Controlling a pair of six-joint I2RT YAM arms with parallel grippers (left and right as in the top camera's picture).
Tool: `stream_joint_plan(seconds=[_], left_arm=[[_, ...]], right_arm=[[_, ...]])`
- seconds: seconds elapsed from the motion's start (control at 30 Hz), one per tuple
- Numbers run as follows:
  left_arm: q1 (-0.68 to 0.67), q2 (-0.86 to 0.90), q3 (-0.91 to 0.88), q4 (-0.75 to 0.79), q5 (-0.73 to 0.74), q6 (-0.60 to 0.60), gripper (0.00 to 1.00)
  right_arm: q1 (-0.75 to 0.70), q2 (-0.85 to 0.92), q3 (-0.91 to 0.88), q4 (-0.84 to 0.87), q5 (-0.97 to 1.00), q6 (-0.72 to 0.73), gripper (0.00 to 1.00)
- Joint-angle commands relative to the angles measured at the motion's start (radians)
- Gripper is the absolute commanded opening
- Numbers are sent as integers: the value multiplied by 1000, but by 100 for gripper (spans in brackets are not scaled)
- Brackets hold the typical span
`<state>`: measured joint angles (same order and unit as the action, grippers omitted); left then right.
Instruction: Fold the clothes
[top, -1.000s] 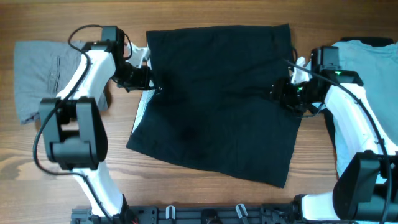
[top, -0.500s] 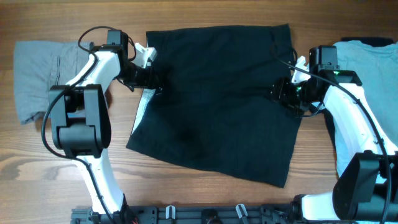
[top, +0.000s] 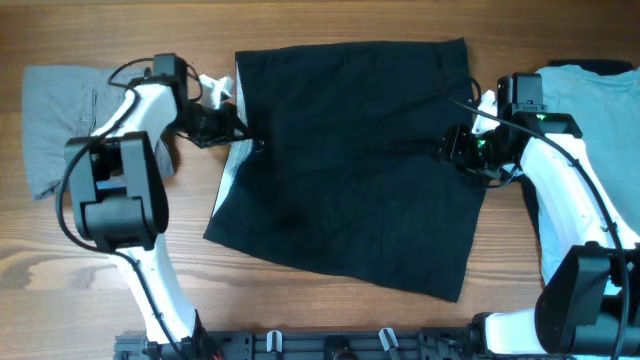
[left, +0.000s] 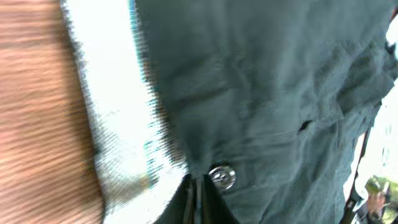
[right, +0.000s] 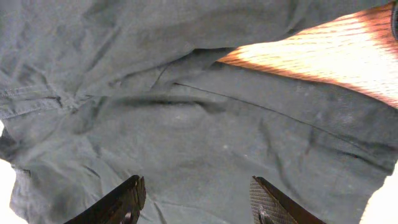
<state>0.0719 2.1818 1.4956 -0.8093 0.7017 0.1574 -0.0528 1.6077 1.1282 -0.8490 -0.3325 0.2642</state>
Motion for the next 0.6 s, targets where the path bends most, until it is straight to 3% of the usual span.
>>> stream_joint_plan(seconds=[0.0,0.03,0.13,0.23,0.27,0.4,0.57], left_arm=[[-15,-21,-11,-13,-58,-12,21],[-32,-16,-18,-5,-76,-12,29],[-73,9,-24,6,-108,-12,40],[-108,29,-24,10,-168,-13,41],[-111,29,-24,10,-161,-13,38],[-108,29,-24,8,-78,-13,4],[-107,14,-8,-30,-83,-18,4]], right_arm=[[-1,-18,15,3,29,9,59],[-1,-18,15,4,32,9,59],[-1,-18,15,3,48,31,59],[-1,-18,15,2,48,31,59],[-1,-18,15,2,48,31,59],[-1,-18,15,3,48,31,59],[-1,-18,15,3,49,30,59]])
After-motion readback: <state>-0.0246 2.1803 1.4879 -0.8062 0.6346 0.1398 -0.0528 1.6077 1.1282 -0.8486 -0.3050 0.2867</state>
